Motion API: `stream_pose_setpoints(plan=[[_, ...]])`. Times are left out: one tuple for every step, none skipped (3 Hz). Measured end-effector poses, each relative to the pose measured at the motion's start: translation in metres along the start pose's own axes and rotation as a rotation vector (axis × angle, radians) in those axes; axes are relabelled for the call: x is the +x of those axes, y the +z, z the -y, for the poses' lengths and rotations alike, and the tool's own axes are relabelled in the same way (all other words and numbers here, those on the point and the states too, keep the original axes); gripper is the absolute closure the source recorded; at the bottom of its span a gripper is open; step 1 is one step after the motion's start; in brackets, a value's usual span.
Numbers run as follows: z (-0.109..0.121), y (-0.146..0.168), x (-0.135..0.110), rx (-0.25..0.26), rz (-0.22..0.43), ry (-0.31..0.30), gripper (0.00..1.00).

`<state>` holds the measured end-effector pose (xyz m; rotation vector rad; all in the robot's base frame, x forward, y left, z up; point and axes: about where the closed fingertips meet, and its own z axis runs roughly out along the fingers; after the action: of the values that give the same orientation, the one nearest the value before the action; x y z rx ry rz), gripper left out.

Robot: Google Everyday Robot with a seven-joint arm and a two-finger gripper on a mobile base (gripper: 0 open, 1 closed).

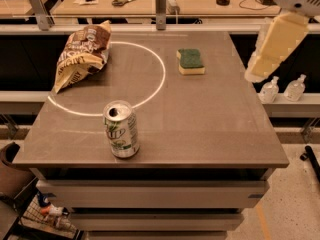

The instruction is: Pick brown chip bag

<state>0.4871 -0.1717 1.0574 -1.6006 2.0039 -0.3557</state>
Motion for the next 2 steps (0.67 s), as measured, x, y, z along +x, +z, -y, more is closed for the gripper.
stream_pose_setpoints(plan=[[0.021, -0.007, -0.043, 0.101, 0.070, -0.075, 0.00], [0.027, 0.001, -0.097, 0.130, 0.157, -0.170, 0.00]])
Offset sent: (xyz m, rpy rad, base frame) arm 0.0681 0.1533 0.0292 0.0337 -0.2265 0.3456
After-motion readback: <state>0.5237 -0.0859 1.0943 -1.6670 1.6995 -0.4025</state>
